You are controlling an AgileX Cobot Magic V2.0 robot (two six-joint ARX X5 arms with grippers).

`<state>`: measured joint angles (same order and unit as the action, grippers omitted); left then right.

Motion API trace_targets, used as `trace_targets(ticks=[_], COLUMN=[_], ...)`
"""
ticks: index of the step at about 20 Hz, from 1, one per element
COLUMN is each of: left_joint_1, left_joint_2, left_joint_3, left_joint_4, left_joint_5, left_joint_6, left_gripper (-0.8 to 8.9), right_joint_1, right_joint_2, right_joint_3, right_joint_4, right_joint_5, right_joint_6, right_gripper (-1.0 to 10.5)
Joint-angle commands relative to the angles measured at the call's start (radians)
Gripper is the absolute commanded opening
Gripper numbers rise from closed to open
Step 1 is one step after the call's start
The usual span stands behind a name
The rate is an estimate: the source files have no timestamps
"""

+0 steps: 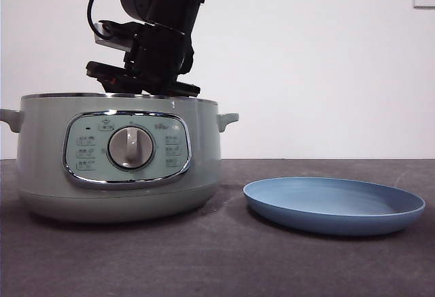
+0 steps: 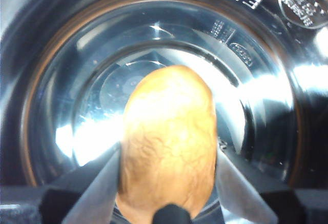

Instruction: Take the potato out from the steamer,put the potato on the plate,close the lid

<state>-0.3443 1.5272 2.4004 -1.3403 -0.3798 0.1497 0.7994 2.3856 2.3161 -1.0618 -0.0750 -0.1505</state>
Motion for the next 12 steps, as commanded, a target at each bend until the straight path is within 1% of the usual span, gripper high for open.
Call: trace_targets(ticks=[1, 4, 6, 7, 9, 10, 11, 12], left_joint_1=[-0.001, -0.001, -0.001, -0.001, -0.001, -0.001, -0.001, -0.001], left_joint_2=[-0.010, -0.006, 0.000, 0.003, 0.011, 0.017, 0.023, 0.028], left_joint_3=[0.011, 0.011, 0.011, 0.011, 0.011, 0.011, 0.011, 0.011], left_joint_4=[-0.056, -0.056, -0.056, -0.055, -0.055, -0.052, -0.050, -0.046], left_joint_5=[-0.006, -0.005, -0.002, 0.014, 0.119, 0.159, 0.175, 0.180], left_joint_6=[0.008, 0.008, 0.008, 0.008, 0.009, 0.011, 0.012, 0.012], left_gripper=[-0.06, -0.06, -0.06, -0.06, -0.06, -0.06, -0.06, -0.06], right_joint_1=[0.003, -0.021, -0.061, -0.080, -0.148, -0.189, -0.226, -0.262], right_joint_2=[-0.021, -0.164, -0.323, -0.387, -0.508, -0.546, -0.573, -0.591], right_joint_3=[0.047, 0.137, 0.137, 0.137, 0.137, 0.137, 0.137, 0.137], right_joint_4=[-0.018, -0.089, -0.108, -0.132, -0.254, -0.314, -0.315, -0.315], right_joint_5=[0.003, 0.004, 0.004, 0.004, 0.007, 0.010, 0.024, 0.031], right_joint_6=[-0.007, -0.006, 0.002, 0.004, 0.004, 0.018, 0.080, 0.105], right_gripper=[-0.1, -0.1, -0.1, -0.1, -0.1, -0.1, -0.1, -0.1])
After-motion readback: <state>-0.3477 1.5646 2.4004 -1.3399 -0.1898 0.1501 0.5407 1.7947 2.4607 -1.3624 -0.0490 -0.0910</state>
